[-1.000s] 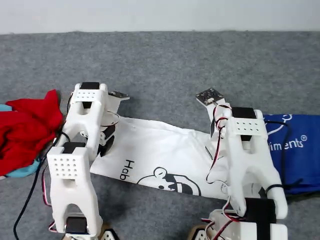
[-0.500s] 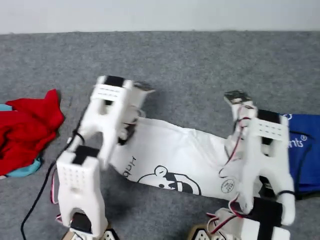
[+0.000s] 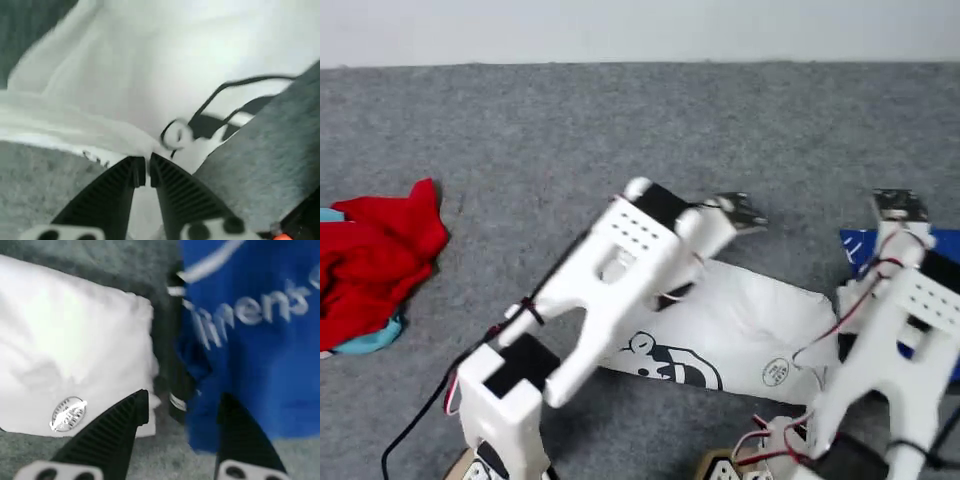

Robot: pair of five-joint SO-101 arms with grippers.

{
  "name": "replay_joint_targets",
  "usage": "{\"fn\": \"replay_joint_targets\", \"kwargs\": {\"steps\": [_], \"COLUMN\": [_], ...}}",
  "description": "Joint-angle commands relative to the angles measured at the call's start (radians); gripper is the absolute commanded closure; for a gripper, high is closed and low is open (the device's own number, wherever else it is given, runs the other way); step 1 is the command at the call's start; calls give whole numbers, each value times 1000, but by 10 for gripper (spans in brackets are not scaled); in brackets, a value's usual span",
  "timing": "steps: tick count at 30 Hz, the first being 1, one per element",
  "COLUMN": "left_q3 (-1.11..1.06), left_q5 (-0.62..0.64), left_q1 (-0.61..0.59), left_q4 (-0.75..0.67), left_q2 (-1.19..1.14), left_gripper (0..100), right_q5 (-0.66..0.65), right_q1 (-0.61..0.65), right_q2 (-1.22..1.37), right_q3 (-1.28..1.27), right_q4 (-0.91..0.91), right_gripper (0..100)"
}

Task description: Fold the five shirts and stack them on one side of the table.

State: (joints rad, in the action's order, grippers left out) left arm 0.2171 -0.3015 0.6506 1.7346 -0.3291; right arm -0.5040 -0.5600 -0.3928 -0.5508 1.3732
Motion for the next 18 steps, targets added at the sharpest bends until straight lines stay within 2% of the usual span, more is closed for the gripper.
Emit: {"fn": "replay_joint_targets", "kwargs": {"steps": [1,7,12,18], "left_q3": [119,395,654,690], "left_q5": [3,9,11,12], "left_q1": [110,215,288,358], "left_q4": [18,18,20,20], "left_q2": [32,-164,-308,-341], "left_gripper": [988,988,988,988], "right_q5": [0,0,0,0], "right_q1": [-48,-127,-249,-341], "right_q2": [-113,-211,-219,-217], "right_q3": [9,9,9,9], "right_q4": [47,54,44,42], "right_gripper": [768,768,768,768]}}
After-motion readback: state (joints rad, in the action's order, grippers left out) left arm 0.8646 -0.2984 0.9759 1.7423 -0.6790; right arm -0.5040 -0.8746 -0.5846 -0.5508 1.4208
